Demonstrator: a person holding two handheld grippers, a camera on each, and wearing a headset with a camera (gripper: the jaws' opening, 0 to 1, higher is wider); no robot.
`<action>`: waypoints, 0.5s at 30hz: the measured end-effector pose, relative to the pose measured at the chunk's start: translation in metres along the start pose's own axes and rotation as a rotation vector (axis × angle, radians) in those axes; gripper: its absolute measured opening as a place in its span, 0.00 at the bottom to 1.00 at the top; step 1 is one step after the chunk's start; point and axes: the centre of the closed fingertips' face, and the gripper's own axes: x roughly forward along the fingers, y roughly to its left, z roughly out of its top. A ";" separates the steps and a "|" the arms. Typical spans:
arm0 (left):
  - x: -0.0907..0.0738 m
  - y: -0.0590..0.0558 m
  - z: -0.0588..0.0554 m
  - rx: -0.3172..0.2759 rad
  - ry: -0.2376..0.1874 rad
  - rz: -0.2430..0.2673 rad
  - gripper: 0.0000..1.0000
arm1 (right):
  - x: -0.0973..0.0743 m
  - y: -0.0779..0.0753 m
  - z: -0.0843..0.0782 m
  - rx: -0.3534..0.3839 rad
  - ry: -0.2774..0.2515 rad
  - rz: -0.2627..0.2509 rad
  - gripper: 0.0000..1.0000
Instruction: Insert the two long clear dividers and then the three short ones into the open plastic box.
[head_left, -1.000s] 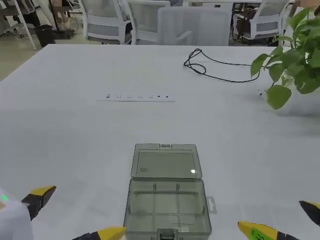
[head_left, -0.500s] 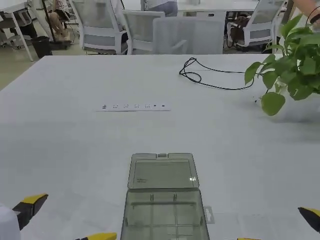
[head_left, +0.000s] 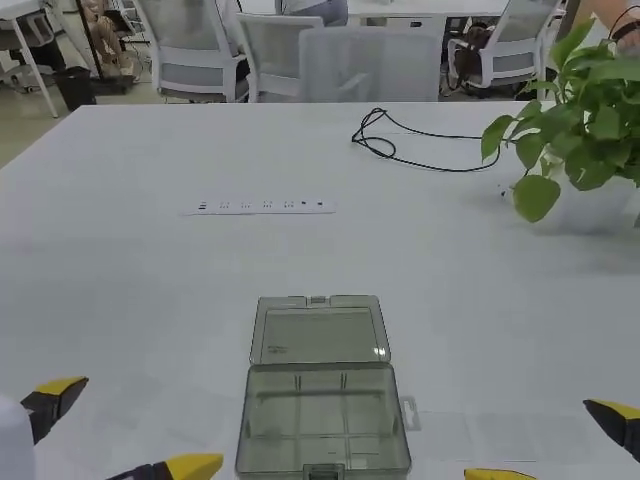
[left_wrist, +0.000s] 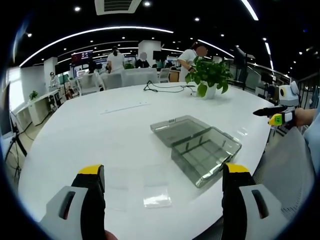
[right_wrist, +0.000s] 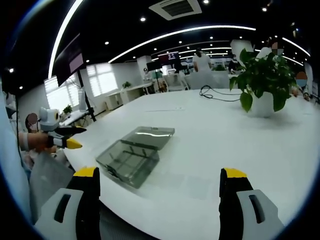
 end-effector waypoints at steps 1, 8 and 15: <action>0.001 -0.001 -0.001 0.000 0.004 -0.005 1.00 | 0.000 0.000 -0.001 -0.008 0.003 0.001 1.00; 0.004 -0.003 -0.013 0.003 0.054 -0.026 0.98 | 0.003 0.008 -0.005 0.004 0.019 0.031 1.00; 0.011 -0.001 -0.025 0.000 0.129 -0.048 0.93 | 0.004 0.011 -0.009 0.007 0.028 0.038 1.00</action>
